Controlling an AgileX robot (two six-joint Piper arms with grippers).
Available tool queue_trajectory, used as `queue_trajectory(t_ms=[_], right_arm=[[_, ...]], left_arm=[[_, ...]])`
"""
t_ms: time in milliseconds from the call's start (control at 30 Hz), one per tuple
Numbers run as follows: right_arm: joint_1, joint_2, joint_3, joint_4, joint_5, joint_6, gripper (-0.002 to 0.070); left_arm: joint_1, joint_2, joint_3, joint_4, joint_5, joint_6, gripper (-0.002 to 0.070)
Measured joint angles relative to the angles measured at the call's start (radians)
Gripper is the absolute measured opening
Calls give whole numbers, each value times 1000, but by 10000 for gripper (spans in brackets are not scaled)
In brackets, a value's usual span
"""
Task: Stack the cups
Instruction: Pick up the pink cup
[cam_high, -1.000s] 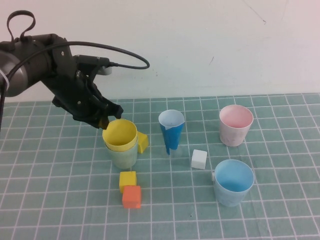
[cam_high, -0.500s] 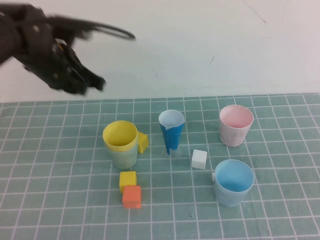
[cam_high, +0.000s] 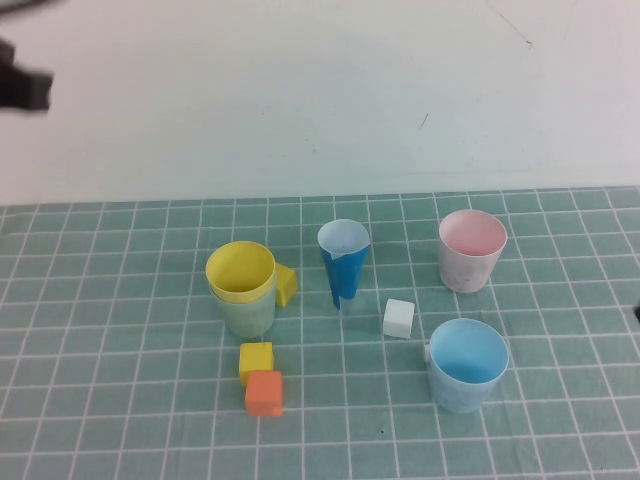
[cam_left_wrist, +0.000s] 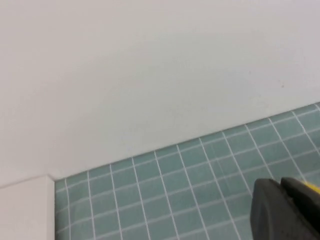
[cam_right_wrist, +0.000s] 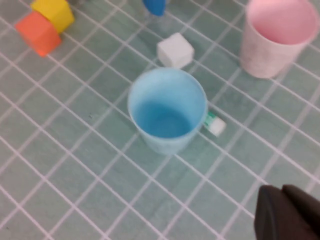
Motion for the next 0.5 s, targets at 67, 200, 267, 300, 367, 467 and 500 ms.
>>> queue_trajectory(t_ms=[67,200,267,300,367,467,500], right_arm=[[0,75,-42,42,13,-35,-3],[8,229,-154,77,15,-77,-3],[36,308,-217,77,9,-81,-3],[56,347,-251,73,6,-84,-3],[98,419,-317,52,-5,-84,-3],[157,539,-427,-19,-35,-38,-3],[171,571,-461,-49,-38,-16,-3]], left_arm=[[0,-74,93,5,-14,-2,2],[0,-214,309,18,-36,-4,1],[0,-287,428,18,-68,-4,1],[0,-322,486,18,-88,-7,1],[0,-385,584,16,-119,-32,1],[0,-483,715,16,-151,-94,1],[0,-516,748,16,-153,-110,1]])
